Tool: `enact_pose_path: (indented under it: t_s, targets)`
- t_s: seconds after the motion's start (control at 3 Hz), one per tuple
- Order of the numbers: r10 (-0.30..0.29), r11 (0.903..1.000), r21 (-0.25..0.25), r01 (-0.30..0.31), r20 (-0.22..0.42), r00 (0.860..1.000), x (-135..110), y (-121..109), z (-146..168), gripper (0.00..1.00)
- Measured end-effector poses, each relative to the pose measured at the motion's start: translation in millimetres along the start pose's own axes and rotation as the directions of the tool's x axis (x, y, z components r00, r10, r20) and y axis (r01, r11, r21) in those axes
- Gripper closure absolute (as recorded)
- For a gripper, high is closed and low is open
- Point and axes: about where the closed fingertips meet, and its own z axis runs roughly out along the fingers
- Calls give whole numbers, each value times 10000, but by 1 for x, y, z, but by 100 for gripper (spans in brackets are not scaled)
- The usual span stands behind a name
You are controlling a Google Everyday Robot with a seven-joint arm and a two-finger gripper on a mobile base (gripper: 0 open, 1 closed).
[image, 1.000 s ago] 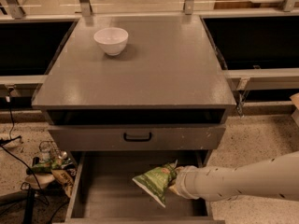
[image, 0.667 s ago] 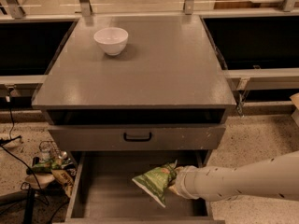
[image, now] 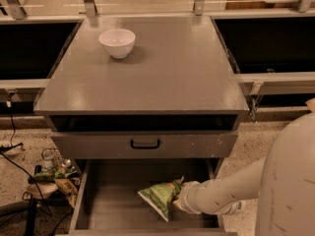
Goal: Place green jalapeno chip bag into middle drawer
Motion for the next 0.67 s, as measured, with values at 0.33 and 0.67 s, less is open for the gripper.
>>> enact_pose_path:
  t_s: [0.33, 0.67]
  targets:
    - [0, 10000, -1, 0, -1, 10000, 0, 0, 0, 100]
    - [82, 9998, -181, -85, -122, 9999, 4, 6, 14, 100]
